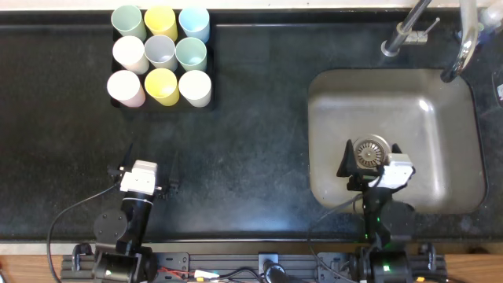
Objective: Store Cups
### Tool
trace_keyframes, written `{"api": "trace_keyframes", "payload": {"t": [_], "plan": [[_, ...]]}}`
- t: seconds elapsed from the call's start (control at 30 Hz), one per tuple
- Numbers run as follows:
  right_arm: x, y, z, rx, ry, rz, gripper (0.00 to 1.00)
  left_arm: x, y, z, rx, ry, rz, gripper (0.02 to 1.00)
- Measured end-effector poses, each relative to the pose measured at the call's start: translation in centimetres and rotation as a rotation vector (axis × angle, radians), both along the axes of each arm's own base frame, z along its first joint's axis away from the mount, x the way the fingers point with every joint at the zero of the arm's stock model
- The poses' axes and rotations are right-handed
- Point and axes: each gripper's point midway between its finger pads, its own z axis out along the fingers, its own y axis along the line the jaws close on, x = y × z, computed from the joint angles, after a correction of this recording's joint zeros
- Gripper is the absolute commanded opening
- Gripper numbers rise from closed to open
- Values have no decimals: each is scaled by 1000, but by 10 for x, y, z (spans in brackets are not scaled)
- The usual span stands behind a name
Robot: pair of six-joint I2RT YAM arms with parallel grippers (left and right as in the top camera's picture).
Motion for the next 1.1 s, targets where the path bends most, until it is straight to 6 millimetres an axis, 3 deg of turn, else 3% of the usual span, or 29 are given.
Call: {"api": "trace_keyframes", "payload": {"t": [0.33,1.1], "plan": [[-5,0,22,4,-96,0,996,0,0,0,0,0,0,998],[-5,0,22,5,-96,0,998,0,0,0,0,0,0,1000]]}}
